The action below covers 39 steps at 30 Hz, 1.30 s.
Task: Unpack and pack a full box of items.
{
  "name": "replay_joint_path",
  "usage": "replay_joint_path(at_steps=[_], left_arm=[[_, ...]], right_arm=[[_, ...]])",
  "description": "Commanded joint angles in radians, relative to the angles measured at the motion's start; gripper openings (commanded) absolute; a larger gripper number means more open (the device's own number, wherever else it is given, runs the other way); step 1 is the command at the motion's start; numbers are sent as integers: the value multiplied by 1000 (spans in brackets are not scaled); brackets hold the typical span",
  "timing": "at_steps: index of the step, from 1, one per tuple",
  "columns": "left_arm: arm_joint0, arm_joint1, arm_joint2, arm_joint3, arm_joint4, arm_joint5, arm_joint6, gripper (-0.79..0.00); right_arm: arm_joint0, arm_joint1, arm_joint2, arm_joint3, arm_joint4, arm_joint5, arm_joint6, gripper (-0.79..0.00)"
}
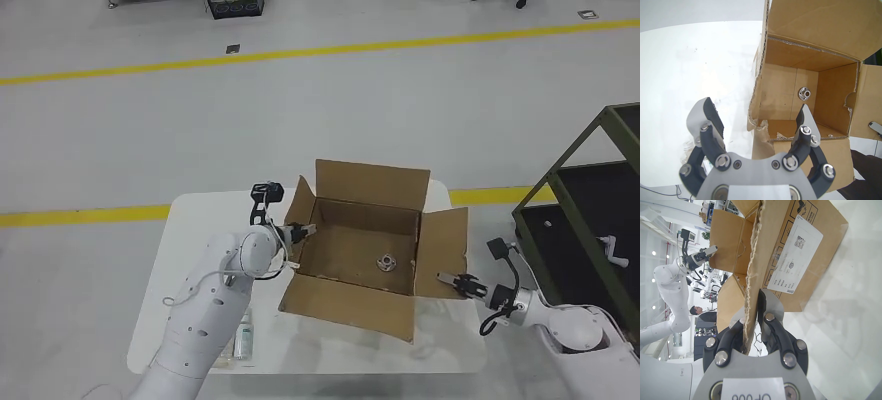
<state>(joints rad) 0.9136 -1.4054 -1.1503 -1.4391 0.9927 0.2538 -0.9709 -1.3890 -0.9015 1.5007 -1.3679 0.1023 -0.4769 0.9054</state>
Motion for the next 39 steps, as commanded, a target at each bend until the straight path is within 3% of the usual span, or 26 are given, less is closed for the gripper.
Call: replay_joint_path(at_steps=[1, 16, 28, 31, 37, 39], left_arm=[[1, 1, -7, 0, -13, -7, -9, -785], [54, 21, -80, -48, -76, -28, -70, -785], [181, 47, -159, -266, -87, 41, -224, -785], [229, 57, -177, -326, -60, 68, -290, -785], [290, 68, -190, -417, -29, 121, -367, -785], [300, 69, -185, -436, -27, 130, -378, -785]], right_arm=[[5, 0, -2, 4, 0, 1, -1, -785], [53, -1, -17, 23, -4, 9, 2, -785], [85, 0, -25, 29, 9, 7, 38, -785], [100, 1, -31, 36, 11, 6, 58, -683], [129, 2, -50, 42, -3, 2, 110, -690], [136, 4, -52, 43, -17, 2, 115, -603]])
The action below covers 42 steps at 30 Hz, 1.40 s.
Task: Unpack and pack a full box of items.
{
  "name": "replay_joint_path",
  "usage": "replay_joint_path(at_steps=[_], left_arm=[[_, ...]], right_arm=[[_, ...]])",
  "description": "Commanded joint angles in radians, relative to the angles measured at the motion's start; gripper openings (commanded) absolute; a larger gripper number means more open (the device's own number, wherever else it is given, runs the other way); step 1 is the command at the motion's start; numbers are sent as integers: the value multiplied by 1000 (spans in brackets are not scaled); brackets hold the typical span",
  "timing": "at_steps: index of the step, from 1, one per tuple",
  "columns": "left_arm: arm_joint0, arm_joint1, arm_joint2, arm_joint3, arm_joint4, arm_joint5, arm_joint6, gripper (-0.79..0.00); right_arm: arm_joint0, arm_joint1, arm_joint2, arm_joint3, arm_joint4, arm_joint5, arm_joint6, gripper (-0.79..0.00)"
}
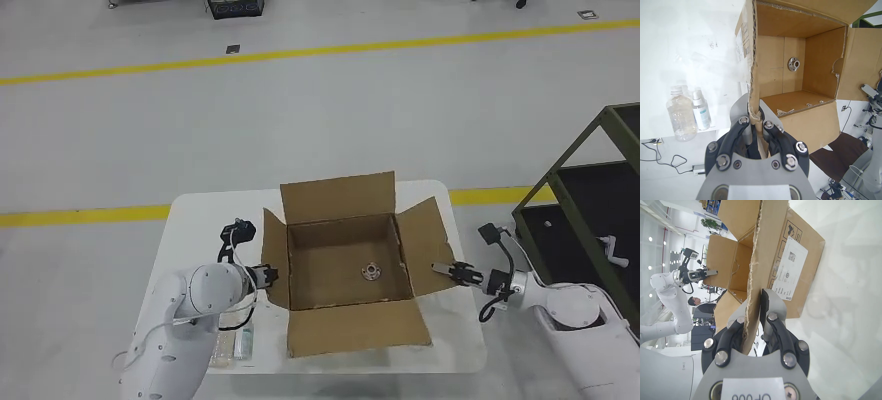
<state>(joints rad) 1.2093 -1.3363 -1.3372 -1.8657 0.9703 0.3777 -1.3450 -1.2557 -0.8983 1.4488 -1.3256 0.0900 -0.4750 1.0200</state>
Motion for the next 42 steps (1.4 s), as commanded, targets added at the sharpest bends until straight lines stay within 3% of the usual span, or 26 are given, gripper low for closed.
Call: replay_joint_path(at_steps=[1, 2, 3, 4, 5, 7, 19, 20, 22, 25, 32, 42], left_arm=[[6, 0, 4, -15, -11, 11, -4, -785], [7, 1, 10, -18, -11, 6, -11, -714], [5, 2, 17, -21, -15, -2, -19, -573], [4, 2, 23, -22, -20, -10, -25, -86], [0, 3, 25, -21, -20, -10, -28, 0], [-7, 3, 27, -11, -22, 8, -30, 0], [-53, 14, 2, -5, 60, 25, 44, 0], [-54, 13, -2, -5, 53, 29, 52, 0], [-56, 15, -6, 2, 60, 22, 61, 0], [-63, 19, -20, 15, 72, 21, 68, 0], [-76, 22, -34, 32, 83, 22, 95, 0], [-77, 22, -33, 33, 76, 21, 102, 0]], right_arm=[[3, 0, -2, 2, -3, 0, -1, -588], [5, 1, -3, 5, -10, 3, -4, -573], [7, 1, -2, 5, -25, 5, -10, -536], [8, 2, -1, 5, -44, 10, -22, -468], [7, 3, 0, 1, -57, 15, -34, -286], [5, 4, 9, -8, -81, 17, -65, 0], [-66, 18, 124, -168, -241, 42, -294, 0], [-76, 19, 133, -192, -270, 49, -316, -49], [-87, 23, 148, -253, -380, 71, -347, -785], [-105, 26, 141, -360, -569, 106, -398, -785], [-108, 20, 64, -489, -808, 157, -446, -785], [-105, 6, -49, -500, -924, 172, -480, -785]])
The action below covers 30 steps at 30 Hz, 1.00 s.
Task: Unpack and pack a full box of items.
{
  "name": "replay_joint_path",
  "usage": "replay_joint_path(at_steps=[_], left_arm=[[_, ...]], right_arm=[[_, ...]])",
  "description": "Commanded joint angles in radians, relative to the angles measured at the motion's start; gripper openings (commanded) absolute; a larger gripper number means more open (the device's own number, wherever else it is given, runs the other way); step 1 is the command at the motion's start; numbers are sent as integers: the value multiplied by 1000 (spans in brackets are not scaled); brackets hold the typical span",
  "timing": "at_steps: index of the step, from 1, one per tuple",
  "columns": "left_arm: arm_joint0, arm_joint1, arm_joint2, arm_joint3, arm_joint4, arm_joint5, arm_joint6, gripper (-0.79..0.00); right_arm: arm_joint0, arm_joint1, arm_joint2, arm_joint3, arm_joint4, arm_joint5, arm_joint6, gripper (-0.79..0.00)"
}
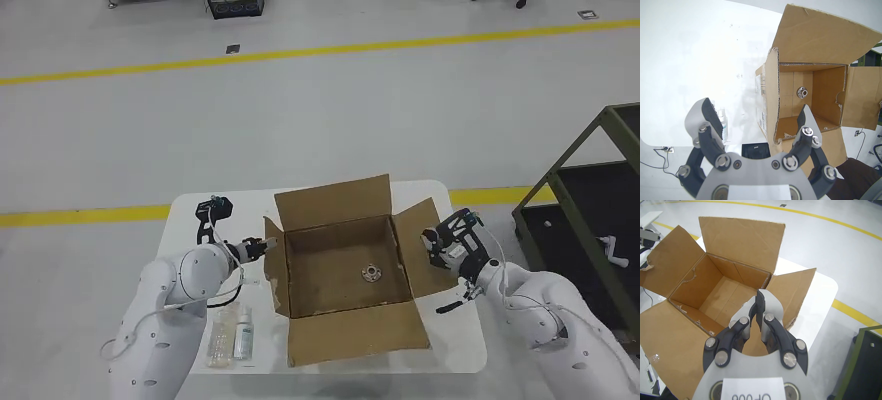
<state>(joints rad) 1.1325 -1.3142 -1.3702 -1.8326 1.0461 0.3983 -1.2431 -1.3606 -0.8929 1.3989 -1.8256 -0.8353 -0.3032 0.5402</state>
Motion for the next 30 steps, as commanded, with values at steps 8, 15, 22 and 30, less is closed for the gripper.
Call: replay_joint_path(at_steps=[8, 15, 22, 30], left_arm=[[0, 0, 0, 0, 0, 0, 0, 0], [0, 0, 0, 0, 0, 0, 0, 0], [0, 0, 0, 0, 0, 0, 0, 0], [0, 0, 0, 0, 0, 0, 0, 0]], right_arm=[[0, 0, 1, 0, 1, 0, 0, -785], [-6, -1, -2, -7, -23, -18, -11, -785], [140, -21, -144, 14, -60, -90, 74, -785], [344, -75, -364, 171, -119, 20, 194, -785]])
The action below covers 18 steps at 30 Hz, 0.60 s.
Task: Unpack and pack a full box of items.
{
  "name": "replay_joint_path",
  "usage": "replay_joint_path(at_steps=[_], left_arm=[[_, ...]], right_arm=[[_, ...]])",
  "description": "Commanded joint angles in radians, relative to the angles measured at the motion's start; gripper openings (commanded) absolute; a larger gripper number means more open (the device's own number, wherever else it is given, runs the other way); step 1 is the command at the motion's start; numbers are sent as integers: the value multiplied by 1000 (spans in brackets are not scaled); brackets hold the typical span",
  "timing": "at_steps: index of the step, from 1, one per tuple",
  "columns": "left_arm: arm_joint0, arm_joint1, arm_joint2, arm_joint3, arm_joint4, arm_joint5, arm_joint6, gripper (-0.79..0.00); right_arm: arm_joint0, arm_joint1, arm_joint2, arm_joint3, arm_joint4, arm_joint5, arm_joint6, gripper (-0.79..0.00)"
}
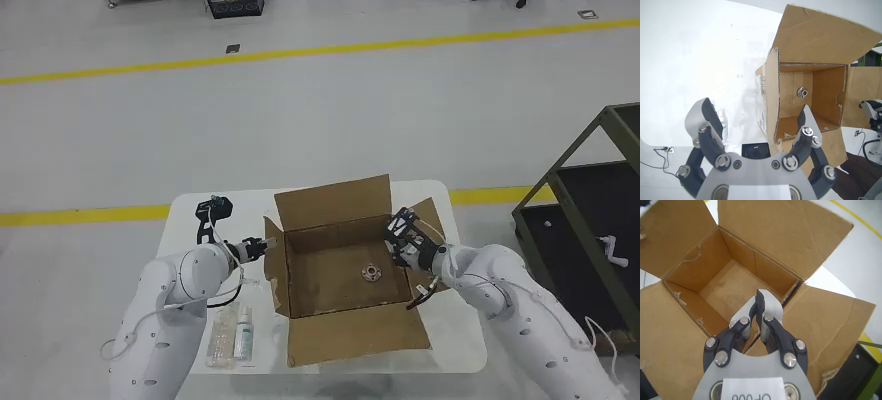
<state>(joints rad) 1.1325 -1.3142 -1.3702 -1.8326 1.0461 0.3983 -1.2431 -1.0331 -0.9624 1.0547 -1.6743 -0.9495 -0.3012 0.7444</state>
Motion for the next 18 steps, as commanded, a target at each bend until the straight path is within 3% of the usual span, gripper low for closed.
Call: replay_joint_path(at_steps=[1, 10, 18], left_arm=[[0, 0, 0, 0, 0, 0, 0, 0], [0, 0, 0, 0, 0, 0, 0, 0], [0, 0, 0, 0, 0, 0, 0, 0]], right_arm=[[29, -14, -42, 46, -9, 42, -26, -785], [154, -89, -219, 278, -44, 108, -96, -785], [154, -89, -219, 278, -44, 108, -96, -785]])
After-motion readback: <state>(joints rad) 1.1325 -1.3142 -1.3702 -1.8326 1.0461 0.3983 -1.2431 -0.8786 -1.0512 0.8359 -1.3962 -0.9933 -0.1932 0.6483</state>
